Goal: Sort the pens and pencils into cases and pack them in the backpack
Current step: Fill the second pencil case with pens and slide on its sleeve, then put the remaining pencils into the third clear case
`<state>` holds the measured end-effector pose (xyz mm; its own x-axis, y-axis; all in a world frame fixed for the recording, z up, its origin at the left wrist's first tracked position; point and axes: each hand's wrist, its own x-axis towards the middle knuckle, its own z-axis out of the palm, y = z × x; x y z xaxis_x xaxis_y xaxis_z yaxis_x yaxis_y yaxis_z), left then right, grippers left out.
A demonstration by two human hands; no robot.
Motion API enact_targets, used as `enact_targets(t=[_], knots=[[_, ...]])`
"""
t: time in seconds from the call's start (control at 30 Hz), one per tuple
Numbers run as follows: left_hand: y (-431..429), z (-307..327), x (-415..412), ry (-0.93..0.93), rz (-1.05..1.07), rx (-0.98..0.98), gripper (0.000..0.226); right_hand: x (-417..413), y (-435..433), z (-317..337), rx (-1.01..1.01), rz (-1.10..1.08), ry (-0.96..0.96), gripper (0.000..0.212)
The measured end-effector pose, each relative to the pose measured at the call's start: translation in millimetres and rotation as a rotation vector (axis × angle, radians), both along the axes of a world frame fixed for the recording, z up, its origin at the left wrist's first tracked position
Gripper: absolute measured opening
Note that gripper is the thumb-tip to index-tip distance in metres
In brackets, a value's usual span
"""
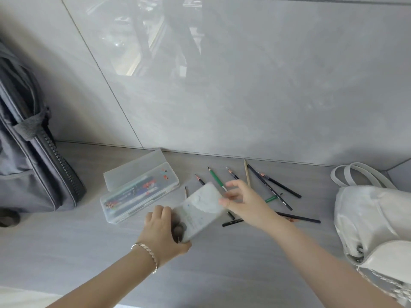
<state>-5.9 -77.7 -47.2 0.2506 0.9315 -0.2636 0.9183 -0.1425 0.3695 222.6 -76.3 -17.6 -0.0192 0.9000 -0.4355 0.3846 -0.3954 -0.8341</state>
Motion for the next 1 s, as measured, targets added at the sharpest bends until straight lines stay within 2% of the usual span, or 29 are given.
enact_targets(t=[0.1,0.23,0.37,0.43,0.5,0.57,0.63,0.7,0.87,1.0], knots=[[6,0,-30,-0.021,0.219,-0.118,0.061,-3,0,-2,0.0,-0.03,-0.041,0.025],[6,-5,-62,0.106,0.29,-0.257,0.053,-8,-3,-8,-0.03,0.019,-0.1,0.015],[11,-14,-62,0.221,0.237,-0.343,0.049,-15,1,-11,-0.038,0.084,-0.113,0.017],[17,-14,-52,0.362,0.139,-0.277,0.05,-17,3,-11,-0.027,0.093,-0.118,0.018],[25,-7,-37,0.542,0.013,-0.13,0.051,-17,5,-13,-0.009,0.084,-0.129,0.015],[42,5,-24,0.493,0.024,-0.002,0.048,-15,8,-13,0.001,0.068,-0.139,0.01],[72,16,-20,0.351,0.14,0.063,0.041,-12,11,-14,0.003,0.063,-0.152,0.009],[110,15,-30,0.294,0.203,0.093,0.034,-10,14,-14,0.008,0.068,-0.185,0.01],[180,1,-67,0.394,0.237,-0.191,0.058,-9,19,-11,0.005,0.062,-0.227,0.01],[190,-1,-71,0.415,0.081,-0.279,0.067,-7,18,-15,-0.014,0.08,-0.255,0.014]])
